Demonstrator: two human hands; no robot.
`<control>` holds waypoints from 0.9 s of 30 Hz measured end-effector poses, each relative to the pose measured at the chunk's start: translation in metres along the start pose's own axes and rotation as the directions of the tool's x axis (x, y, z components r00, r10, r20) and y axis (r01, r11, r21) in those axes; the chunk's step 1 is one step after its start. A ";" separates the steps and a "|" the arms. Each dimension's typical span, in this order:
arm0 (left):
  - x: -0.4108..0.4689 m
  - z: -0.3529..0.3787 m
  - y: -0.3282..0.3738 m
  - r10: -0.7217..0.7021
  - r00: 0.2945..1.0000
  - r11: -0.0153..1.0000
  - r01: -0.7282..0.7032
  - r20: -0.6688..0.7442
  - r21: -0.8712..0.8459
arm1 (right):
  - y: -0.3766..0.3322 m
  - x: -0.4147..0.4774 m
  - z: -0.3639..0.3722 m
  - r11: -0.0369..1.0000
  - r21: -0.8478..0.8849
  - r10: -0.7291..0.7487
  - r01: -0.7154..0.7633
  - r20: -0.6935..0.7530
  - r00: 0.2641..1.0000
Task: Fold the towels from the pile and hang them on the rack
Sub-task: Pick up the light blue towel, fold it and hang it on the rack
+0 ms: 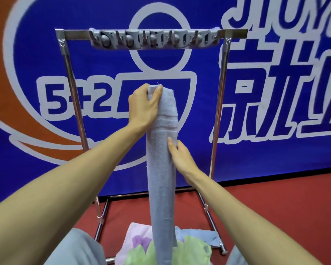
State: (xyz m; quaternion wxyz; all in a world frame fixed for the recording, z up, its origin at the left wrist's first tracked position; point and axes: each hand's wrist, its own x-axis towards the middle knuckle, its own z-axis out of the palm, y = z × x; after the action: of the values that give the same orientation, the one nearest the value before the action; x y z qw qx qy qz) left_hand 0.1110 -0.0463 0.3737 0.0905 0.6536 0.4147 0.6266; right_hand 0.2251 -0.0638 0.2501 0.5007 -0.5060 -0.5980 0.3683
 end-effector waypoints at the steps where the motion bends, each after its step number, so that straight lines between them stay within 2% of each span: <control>1: 0.004 -0.001 0.001 0.011 1.000 1.000 -0.011 0.000 0.022 | 0.004 0.000 0.001 0.999 -0.037 -0.008 0.007 -0.006 1.000; 5: 0.015 0.000 0.001 0.016 1.000 0.998 -0.016 0.003 0.069 | 0.014 0.004 -0.001 0.995 -0.086 -0.054 0.046 -0.096 0.994; 7: 0.015 0.000 -0.003 -0.008 1.000 0.998 0.010 -0.030 0.061 | 0.016 0.007 -0.003 0.998 -0.070 -0.016 0.010 -0.093 0.996; 10: 0.016 -0.001 -0.006 -0.045 0.997 0.999 0.045 -0.061 0.012 | 0.020 0.005 -0.004 0.995 -0.024 0.099 -0.098 0.059 0.993; 13: 0.020 -0.004 -0.007 -0.083 0.993 0.997 0.082 -0.079 -0.015 | 0.028 0.000 0.000 0.994 -0.018 0.107 -0.105 0.182 0.978; 15: 0.023 -0.007 -0.010 -0.095 0.992 0.995 0.095 -0.079 -0.006 | 0.033 0.000 0.005 0.996 -0.069 0.069 -0.060 0.137 0.988; 18: 0.024 -0.012 -0.021 -0.108 0.991 0.993 0.111 -0.081 0.039 | 0.030 0.004 0.005 0.988 -0.155 -0.023 0.020 -0.019 1.000; 20: 0.026 -0.017 -0.029 -0.101 0.992 0.989 0.109 -0.079 0.097 | 0.025 0.006 0.001 0.990 -0.139 -0.035 0.024 -0.072 0.997; 23: 0.031 -0.027 -0.033 -0.098 0.992 0.975 0.111 -0.076 0.195 | 0.020 0.010 -0.008 0.994 -0.106 0.027 -0.034 -0.059 0.998; 27: 0.034 -0.031 -0.037 -0.188 0.974 0.968 0.205 -0.124 0.147 | 0.014 0.007 -0.014 0.964 -0.211 0.178 -0.160 0.071 0.981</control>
State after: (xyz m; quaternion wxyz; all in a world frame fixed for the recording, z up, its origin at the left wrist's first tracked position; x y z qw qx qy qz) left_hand 0.0629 -0.0126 0.3818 0.0771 0.5792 0.5304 0.6142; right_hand 0.2419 -0.0554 0.2418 0.3855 -0.5871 -0.6091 0.3684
